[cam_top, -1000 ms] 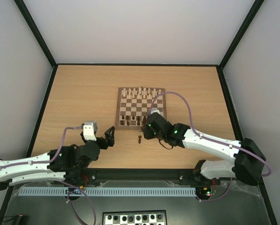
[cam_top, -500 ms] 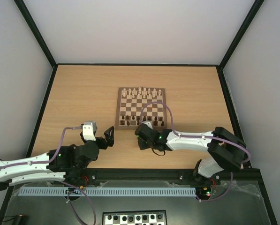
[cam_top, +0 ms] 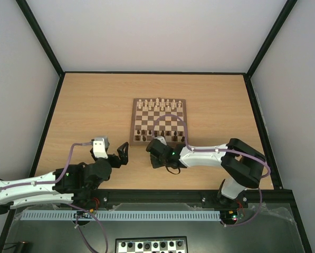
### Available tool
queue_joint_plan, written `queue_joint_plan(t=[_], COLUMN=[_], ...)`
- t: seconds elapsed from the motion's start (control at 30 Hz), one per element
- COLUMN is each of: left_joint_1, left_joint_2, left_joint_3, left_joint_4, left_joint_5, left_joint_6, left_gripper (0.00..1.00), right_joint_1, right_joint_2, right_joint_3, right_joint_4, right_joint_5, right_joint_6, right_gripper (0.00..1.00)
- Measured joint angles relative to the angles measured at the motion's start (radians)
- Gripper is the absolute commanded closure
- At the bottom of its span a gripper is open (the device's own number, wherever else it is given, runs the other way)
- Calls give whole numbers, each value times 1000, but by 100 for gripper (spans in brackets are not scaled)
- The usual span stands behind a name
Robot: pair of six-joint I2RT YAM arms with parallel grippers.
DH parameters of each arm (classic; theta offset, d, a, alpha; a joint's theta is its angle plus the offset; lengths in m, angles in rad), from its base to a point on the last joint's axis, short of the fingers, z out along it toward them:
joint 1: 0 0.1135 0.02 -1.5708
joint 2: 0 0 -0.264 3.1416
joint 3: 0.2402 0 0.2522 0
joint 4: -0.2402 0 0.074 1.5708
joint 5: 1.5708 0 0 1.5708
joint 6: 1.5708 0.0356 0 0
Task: Set up the chess pieces on the board
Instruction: Pick up the chess piece at the center of the board.
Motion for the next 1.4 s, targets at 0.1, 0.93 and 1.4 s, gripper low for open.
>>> queue_joint_plan(t=[0.1, 0.93, 1.4], left_joint_1=[0, 0, 0], left_joint_2=[2, 77, 107], left_joint_3=[0, 13, -6], left_joint_4=[0, 44, 53], left_joint_5=[0, 20, 38], left_joint_6=[0, 15, -19], left_gripper=[1, 1, 0], right_joint_1=[0, 0, 0], right_joint_2=[12, -30, -320], right_joint_3=[9, 0, -54], right_joint_4=[0, -6, -10], right_joint_5=[0, 9, -123], right_joint_6=[0, -27, -102], right_gripper=[71, 86, 85])
